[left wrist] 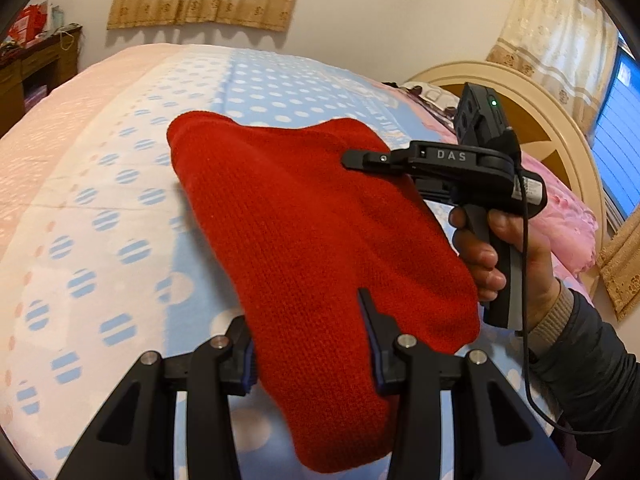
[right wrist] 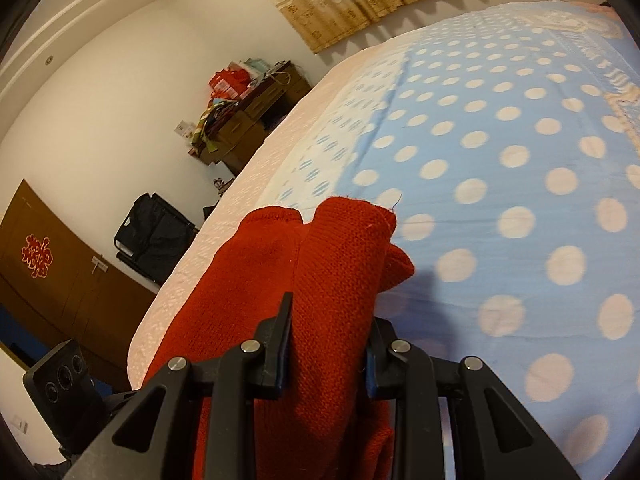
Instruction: Fold small clothes
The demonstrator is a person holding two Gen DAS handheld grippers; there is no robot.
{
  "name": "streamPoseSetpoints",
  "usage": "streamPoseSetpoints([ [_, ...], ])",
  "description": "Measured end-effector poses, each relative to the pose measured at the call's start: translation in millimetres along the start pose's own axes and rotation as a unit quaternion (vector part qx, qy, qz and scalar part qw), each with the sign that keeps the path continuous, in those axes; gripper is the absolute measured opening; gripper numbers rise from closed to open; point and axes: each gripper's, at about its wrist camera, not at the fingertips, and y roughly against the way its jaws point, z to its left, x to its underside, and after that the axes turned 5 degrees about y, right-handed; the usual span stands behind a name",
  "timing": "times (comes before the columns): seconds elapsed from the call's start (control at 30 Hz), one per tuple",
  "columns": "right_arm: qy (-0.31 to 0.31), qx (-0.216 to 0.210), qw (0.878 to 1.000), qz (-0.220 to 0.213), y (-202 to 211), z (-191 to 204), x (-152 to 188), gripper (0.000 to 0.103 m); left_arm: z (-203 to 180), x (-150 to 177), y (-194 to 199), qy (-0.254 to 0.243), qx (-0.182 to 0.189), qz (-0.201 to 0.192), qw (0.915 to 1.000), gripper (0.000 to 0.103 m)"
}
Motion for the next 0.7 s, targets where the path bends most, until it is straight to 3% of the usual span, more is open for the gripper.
streamPoseSetpoints([
  [0.7,0.046,-0.037,0.998,0.037,-65,87,4,0.028,30,21,37,0.048,-0.034,-0.039,0.9975,0.043],
])
